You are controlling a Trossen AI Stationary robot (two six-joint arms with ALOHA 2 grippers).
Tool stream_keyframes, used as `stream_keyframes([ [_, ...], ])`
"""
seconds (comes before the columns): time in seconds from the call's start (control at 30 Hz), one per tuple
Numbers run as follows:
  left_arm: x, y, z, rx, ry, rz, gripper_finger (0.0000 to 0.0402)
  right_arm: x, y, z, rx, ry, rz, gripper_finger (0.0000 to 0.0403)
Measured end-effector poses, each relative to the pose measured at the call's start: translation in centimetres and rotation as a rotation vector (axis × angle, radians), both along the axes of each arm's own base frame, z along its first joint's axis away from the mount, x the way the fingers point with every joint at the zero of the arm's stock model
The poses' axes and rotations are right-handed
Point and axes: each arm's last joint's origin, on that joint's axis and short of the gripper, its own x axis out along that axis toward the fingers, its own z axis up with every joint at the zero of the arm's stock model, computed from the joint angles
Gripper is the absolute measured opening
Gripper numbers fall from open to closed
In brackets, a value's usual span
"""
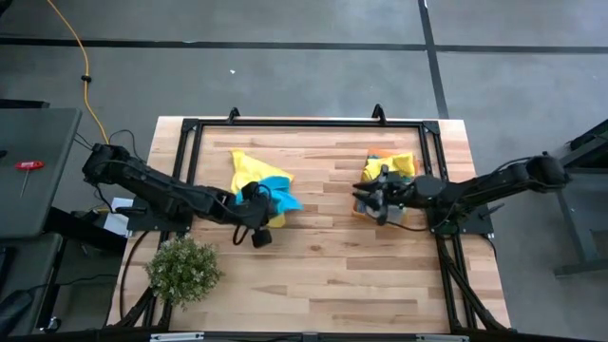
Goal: Fold microfiber towels
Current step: Fold the blue microfiber cloth
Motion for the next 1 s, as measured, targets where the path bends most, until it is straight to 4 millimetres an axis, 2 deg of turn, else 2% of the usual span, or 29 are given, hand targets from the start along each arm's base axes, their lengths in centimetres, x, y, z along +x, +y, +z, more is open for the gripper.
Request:
stream_keyframes([
  [0.2, 0.1, 0.9, 0.0, 0.008, -0.003, 0.046, 0.0000, 4.1, 2.4, 0.0, -0.112, 0.253, 0.086, 0.0129],
  [0.3, 0.1, 1.3, 0.0, 0.002, -0.004, 0.062, 0.0000, 6.6, 3.9, -1.1, -0.195, 0.368, 0.112, 0.0129],
  [0.57, 0.1, 1.1, 0.0, -0.002, -0.002, 0.053, 0.0000, 13.3, 6.0, -4.8, -0.444, 0.546, -0.053, 0.0133],
  [0.77, 0.0, 1.1, 0.0, 0.002, 0.004, 0.049, 0.0000, 17.5, 5.0, -6.5, -0.520, 0.697, -0.136, 0.0184],
  [0.9, 0.0, 1.1, 0.0, 0.003, 0.005, 0.049, 0.0000, 19.4, 3.9, -7.1, -0.534, 0.761, -0.194, 0.0222],
  [1.0, 0.0, 1.1, 0.0, 0.003, 0.005, 0.049, 0.0000, 20.4, 3.1, -7.9, -0.524, 0.782, -0.206, 0.0237],
])
